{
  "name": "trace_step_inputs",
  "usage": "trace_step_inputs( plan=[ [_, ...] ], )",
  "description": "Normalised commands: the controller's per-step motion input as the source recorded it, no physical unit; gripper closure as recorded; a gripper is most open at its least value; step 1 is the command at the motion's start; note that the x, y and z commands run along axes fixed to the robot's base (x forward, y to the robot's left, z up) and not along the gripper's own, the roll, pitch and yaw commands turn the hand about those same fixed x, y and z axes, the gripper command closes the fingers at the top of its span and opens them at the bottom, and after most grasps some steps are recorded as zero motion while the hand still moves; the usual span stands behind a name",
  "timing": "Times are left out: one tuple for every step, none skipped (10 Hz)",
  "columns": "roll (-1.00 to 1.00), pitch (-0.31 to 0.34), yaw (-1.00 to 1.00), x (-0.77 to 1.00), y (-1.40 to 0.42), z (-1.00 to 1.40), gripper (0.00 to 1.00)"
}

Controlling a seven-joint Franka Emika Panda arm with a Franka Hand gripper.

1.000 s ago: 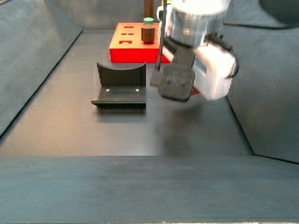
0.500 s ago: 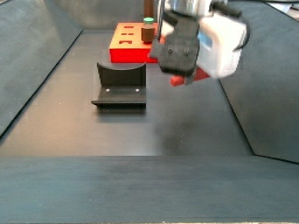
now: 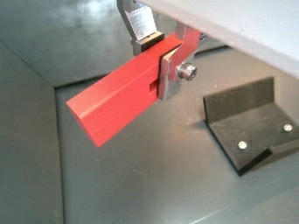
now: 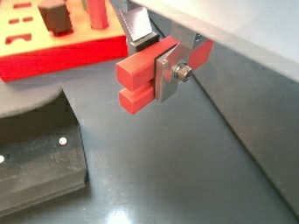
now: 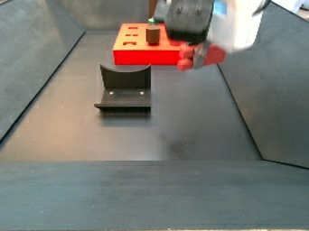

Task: Pick up the double-square object. Move up. Place the double-square object on the fixture. Regrasp the double-square object. Move to above the board. Insert the double-square object.
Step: Place the double-square object on the fixture.

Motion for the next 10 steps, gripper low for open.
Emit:
trace_step_inputs(
  plan=[
    [-0.13,0.006,0.0,-0.03,-0.01,0.88,1.0],
    [-0.14,0.009,-0.01,-0.02,-0.01,0.69,1.0],
    [-0.16,0.012,-0.02,-0.02,0.0,0.55,1.0],
    [-0.17,0.023,-0.02,-0.01,0.0,0.36,1.0],
    [-0.18,0.028,-0.03,-0.01,0.0,0.22,1.0],
    [0.03,-0.041,1.0,1.0,-0.47,-0.24,1.0],
    [0.04,-0.039,1.0,1.0,-0.45,-0.28,1.0],
    [0.06,-0.038,1.0,1.0,-0.41,-0.26,1.0],
    [0.06,-0.028,1.0,1.0,-0.35,-0.22,1.0],
    [0.07,-0.023,1.0,1.0,-0.34,-0.21,1.0]
  ],
)
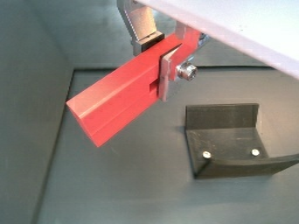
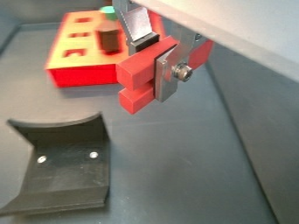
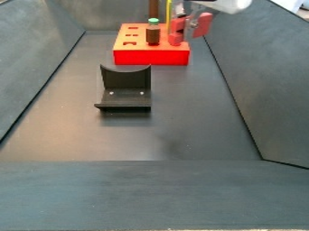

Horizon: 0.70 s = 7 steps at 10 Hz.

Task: Pick up the double-square object. Move up. Place the double-square object on the fixture. Regrasp the double-square object. Move to above the board. Insert the double-square object.
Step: Place the double-square object on the fixture.

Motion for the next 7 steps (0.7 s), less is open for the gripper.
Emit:
trace_step_inputs(
  plan=[
    [0.08,-0.019,1.0,1.0,-0.3,-0.2,1.0],
    [0.1,-0.011,1.0,1.0,-0.26,-0.18,1.0],
    [0.11,-0.005,1.0,1.0,-0.23,-0.17,1.0],
    [0.12,0.003,1.0,1.0,-0.2,-0.15,1.0],
    [0.13,0.009,1.0,1.0,-0.18,-0.14,1.0],
    [0.15,0.018,1.0,1.0,-0.15,-0.13,1.0],
    [0.16,0.025,1.0,1.0,-0.14,-0.12,1.0]
  ],
)
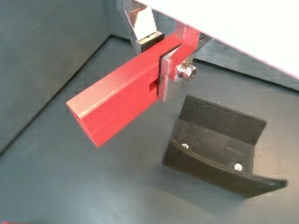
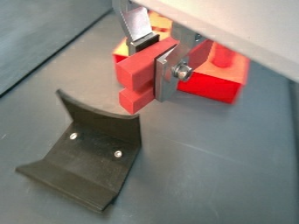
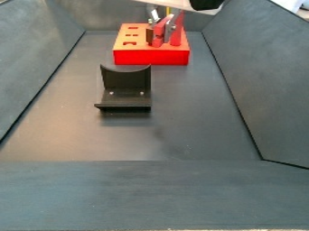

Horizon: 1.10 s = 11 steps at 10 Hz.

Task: Pick up the double-square object. Move up. Place the double-square object on the fixture. Regrasp the double-square object. Move to above the board. Insert the double-square object.
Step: Place the double-square object on the fixture.

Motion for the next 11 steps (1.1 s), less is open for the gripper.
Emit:
trace_step_inputs(
  plan=[
    [0.18,0.032,1.0,1.0,-0.12,-0.11,1.0],
    [0.21,0.044,1.0,1.0,-0.1,-0.11,1.0],
    [0.2,0.056,0.79,1.0,-0.08,-0.1,1.0],
    [-1.0,0.155,0.4,1.0,0.94,0.58,1.0],
    [-1.0,0.171,0.27,0.95,0.96,0.59,1.0],
    [-1.0,0.188,0.23,0.86,0.86,0.48,1.0],
    [-1.0,0.211,0.18,0.68,0.64,0.23,1.0],
    [-1.0,0.221,0.16,0.58,0.46,0.09,1.0],
    [-1.0,0.25,0.11,0.47,0.23,0.06,1.0],
    [-1.0,0.271,0.09,0.41,0.12,0.06,1.0],
    [-0.91,0.284,0.03,0.28,0.07,0.02,1.0]
  ],
)
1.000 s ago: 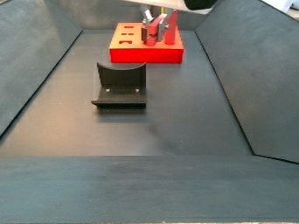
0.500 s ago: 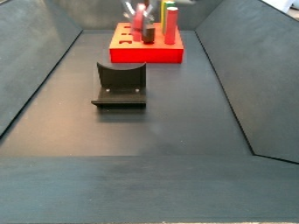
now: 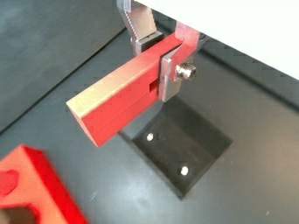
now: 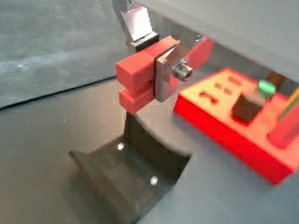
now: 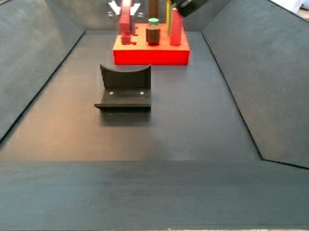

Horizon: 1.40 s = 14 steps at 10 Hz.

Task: Pick up the double-square object. Move up. Place the double-square object on the fixture. Regrasp the double-square object. Move to above the board. Insert the double-square object.
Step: Place the double-square object on the fixture.

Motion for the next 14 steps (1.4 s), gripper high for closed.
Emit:
trace_step_inputs(
  plan=[
    [-0.73,0.255,-0.03,0.18,0.07,0.0,1.0],
    [-0.5,0.205,-0.08,0.07,0.06,0.01,1.0],
    [-0.38,0.166,-0.1,0.05,0.05,0.01,1.0],
    [-0.23,0.105,-0.11,0.04,0.02,0.01,1.0],
    [-1.0,0.005,-0.14,0.1,0.06,-1.0,1.0],
    [-1.0,-0.005,-0.14,0.1,0.07,-1.0,1.0],
    [-1.0,0.0,-0.13,0.1,0.07,-1.0,1.0],
    [-1.0,0.016,-0.13,0.11,0.07,-1.0,1.0],
    [-1.0,0.021,-0.14,0.12,0.08,-1.0,1.0],
    [-0.92,0.021,-0.14,0.13,0.09,-1.0,1.0],
    [-0.8,0.019,-0.12,0.14,0.09,-1.0,1.0],
    [-0.57,0.009,-0.11,0.15,0.1,-1.0,1.0],
    [-0.39,0.008,-0.1,0.15,0.1,-1.0,1.0],
    [-0.23,0.006,-0.08,0.16,0.1,-1.0,1.0]
  ],
)
